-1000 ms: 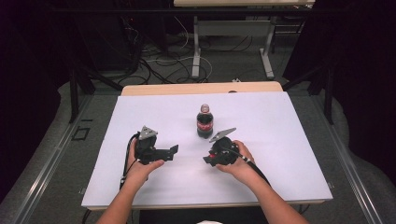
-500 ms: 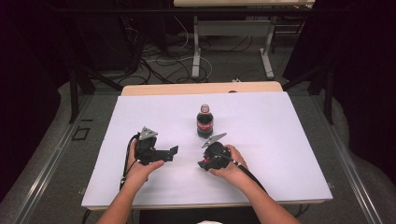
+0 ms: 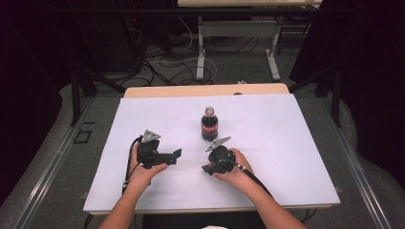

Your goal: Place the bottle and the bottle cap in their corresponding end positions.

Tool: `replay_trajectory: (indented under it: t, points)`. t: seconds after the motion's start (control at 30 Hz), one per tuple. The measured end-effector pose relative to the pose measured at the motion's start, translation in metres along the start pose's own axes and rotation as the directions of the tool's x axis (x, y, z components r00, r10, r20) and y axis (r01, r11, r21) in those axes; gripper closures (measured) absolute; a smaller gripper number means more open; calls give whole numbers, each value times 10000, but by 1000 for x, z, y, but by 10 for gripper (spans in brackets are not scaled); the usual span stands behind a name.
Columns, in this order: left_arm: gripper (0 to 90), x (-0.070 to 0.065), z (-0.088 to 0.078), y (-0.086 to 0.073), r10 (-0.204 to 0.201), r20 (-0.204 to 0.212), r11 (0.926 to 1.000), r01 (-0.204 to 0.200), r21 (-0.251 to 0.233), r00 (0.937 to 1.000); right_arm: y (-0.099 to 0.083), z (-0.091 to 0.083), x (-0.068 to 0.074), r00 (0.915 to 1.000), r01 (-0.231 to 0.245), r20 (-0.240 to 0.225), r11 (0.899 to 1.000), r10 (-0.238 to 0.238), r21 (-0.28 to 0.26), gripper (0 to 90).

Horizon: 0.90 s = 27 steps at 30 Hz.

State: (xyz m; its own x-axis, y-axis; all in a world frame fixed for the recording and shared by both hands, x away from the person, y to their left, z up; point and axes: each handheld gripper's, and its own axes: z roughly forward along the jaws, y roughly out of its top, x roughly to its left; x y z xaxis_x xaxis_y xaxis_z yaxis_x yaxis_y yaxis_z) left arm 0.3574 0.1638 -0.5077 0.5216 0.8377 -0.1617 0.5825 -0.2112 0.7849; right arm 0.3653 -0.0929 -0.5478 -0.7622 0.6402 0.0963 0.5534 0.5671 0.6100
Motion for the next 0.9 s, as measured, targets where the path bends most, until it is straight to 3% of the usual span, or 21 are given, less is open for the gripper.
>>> replay_trajectory:
  t: [0.23,0.43,0.47,0.53,0.67,0.8,0.87,0.9]
  points:
    - [6,2,0,0,-27,-40,10000,27,78,10000,2,-6,-2,9999,-45,-131,9997,42,-256,484]
    - [6,3,1,-1,-146,-41,9999,146,39,9999,4,-12,-12,9997,-9,-240,9971,-9,-763,404]
    - [6,3,1,-1,-156,-43,9999,156,32,9999,3,-13,-13,9997,-168,-178,9949,151,-993,403]
    - [6,3,1,-1,-207,-12,9998,207,30,9998,4,-18,-18,9997,-220,-149,9968,209,-772,402]
    - [6,3,1,-1,-208,-15,9998,208,37,9998,4,-29,-28,9980,-632,-132,9945,624,-838,395]
    - [6,4,1,-2,-330,-35,9995,330,-2,9995,3,-41,-40,9969,-651,333,9870,707,-1466,369]
    - [6,6,0,-1,-130,-94,9999,131,74,9999,1,-49,-47,9954,-842,329,9842,903,-1557,364]
    - [6,6,0,-1,-164,-27,9997,165,193,9999,1,-55,-50,9941,-970,342,9859,1026,-1360,365]
